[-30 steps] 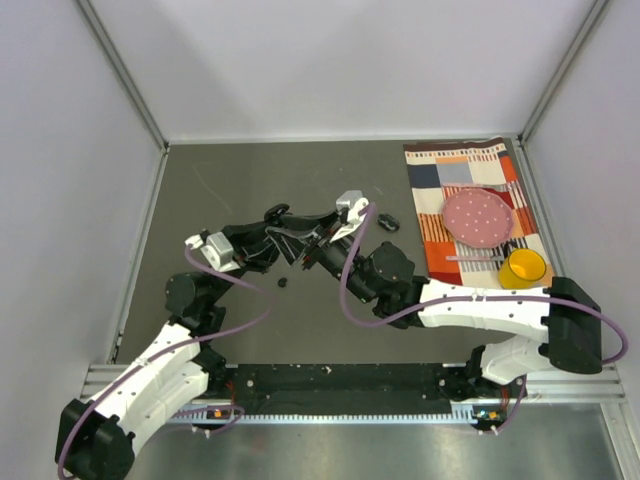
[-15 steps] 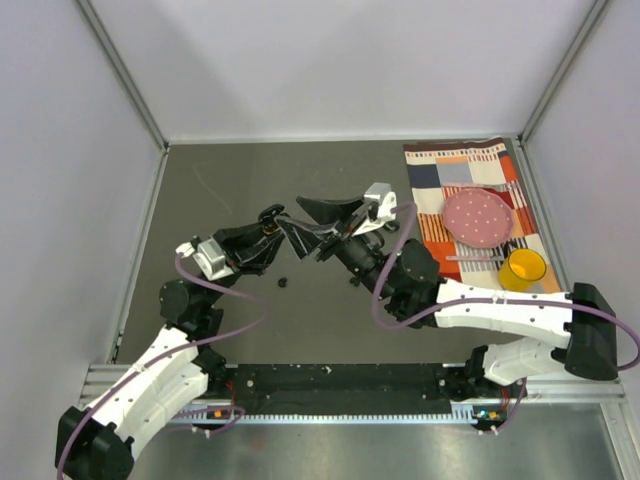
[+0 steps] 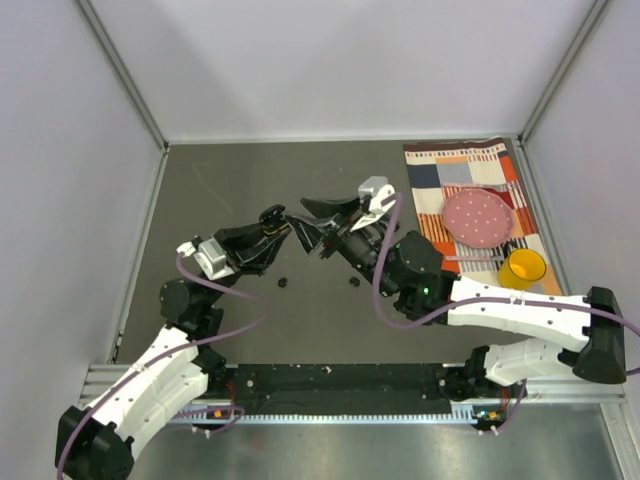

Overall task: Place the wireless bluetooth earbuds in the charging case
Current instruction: Place the earbud in the charging case, then close the charging case.

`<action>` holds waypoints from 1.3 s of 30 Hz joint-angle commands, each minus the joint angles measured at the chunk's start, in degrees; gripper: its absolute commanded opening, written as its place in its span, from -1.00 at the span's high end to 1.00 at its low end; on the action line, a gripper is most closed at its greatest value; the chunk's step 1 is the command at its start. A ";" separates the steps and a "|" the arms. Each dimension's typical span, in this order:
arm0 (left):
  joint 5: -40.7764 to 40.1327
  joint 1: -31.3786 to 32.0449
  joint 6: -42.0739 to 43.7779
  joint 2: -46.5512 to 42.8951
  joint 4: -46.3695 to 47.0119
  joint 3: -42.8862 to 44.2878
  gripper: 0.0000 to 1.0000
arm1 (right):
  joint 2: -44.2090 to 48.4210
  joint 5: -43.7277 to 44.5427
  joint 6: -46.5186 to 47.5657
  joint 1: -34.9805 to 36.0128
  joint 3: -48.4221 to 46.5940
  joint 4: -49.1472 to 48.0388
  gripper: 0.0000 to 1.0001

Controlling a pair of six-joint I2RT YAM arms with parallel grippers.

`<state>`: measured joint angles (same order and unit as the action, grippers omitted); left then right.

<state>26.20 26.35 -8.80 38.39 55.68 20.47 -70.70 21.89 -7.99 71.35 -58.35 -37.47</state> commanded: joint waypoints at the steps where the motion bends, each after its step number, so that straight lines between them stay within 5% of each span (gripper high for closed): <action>1: 1.40 0.28 0.54 -0.86 1.27 2.47 1.00 | -0.58 0.79 -0.01 -0.16 -5.46 11.98 0.06; 13: 2.98 0.28 1.50 -0.16 0.22 3.26 1.00 | -3.30 -3.87 -0.01 -0.16 -7.04 13.39 -0.07; 26: 3.69 0.28 1.68 -0.77 -1.01 3.09 1.00 | -2.26 0.43 0.69 -0.07 -5.38 8.75 -0.18; 31: 3.25 0.28 1.85 -1.56 -1.98 2.56 1.00 | 2.13 6.66 2.10 -0.25 0.86 -1.87 -0.30; 39: 3.16 0.20 1.24 -2.53 -3.30 1.94 1.00 | 4.78 20.81 2.98 -1.12 4.47 -2.53 -0.40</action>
<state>29.47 26.35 -7.44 36.84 51.75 21.37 -68.01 33.34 -5.61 71.09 -54.65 -37.26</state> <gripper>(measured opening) 0.336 0.696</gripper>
